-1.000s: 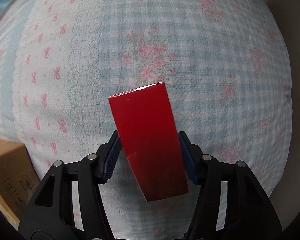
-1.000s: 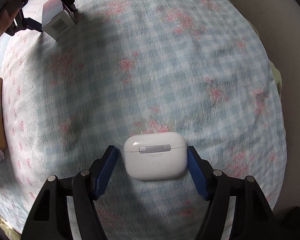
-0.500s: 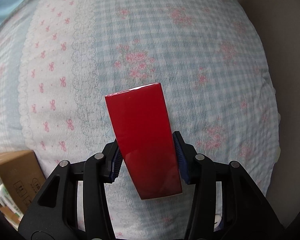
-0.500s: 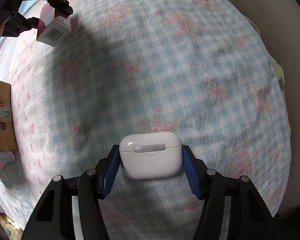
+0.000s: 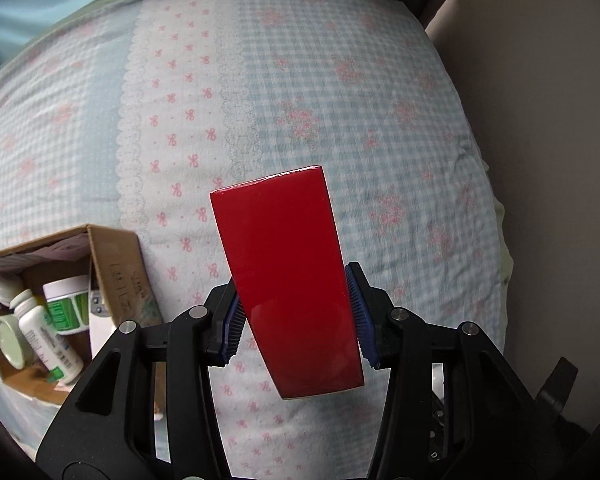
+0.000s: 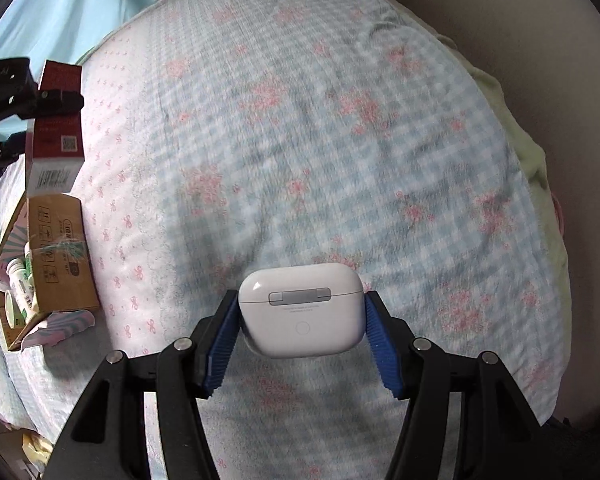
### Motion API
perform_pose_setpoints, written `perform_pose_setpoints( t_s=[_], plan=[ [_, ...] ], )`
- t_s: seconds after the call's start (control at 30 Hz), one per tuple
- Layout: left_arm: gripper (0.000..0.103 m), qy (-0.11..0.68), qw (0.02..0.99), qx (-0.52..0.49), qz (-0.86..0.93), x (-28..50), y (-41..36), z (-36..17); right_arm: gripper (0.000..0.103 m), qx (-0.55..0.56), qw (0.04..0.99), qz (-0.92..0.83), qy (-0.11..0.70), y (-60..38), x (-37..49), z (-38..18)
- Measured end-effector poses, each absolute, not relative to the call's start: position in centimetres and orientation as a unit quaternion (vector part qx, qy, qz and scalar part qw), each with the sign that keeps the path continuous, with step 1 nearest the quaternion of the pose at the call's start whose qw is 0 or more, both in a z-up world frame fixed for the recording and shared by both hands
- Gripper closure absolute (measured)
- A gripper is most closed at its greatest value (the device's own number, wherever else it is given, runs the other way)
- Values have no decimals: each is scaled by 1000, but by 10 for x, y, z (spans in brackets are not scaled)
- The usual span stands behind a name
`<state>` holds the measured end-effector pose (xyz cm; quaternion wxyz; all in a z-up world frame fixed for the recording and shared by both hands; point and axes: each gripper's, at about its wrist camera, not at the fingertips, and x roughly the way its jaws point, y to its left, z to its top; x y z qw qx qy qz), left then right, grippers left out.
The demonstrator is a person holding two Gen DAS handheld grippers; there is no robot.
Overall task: Organize rigid objects
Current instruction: 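Carry the red box and earbud case over the cardboard box with both tools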
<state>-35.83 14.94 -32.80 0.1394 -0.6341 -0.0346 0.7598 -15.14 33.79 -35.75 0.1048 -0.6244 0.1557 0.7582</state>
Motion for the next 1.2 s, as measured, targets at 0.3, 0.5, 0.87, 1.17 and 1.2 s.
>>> perform_pose_setpoints(
  t_s=[0.3, 0.5, 0.87, 1.17, 1.2],
  plan=[
    [61, -67, 140, -591, 792, -323, 56, -253, 47, -587, 66, 795, 137, 267, -190, -293],
    [61, -95, 125, -569, 808, -294, -27, -228, 47, -563, 35, 816, 124, 209, -196, -255],
    [65, -137, 53, -565, 812, -259, -193, -240, 47, -558, -47, 822, 107, 80, -214, -229],
    [65, -160, 24, -569, 806, -261, -271, -261, 47, -578, -92, 805, 98, 5, -243, -250],
    [65, -162, 24, -570, 805, -264, -274, -264, 47, -581, -95, 803, 95, -1, -247, -253]
  ],
)
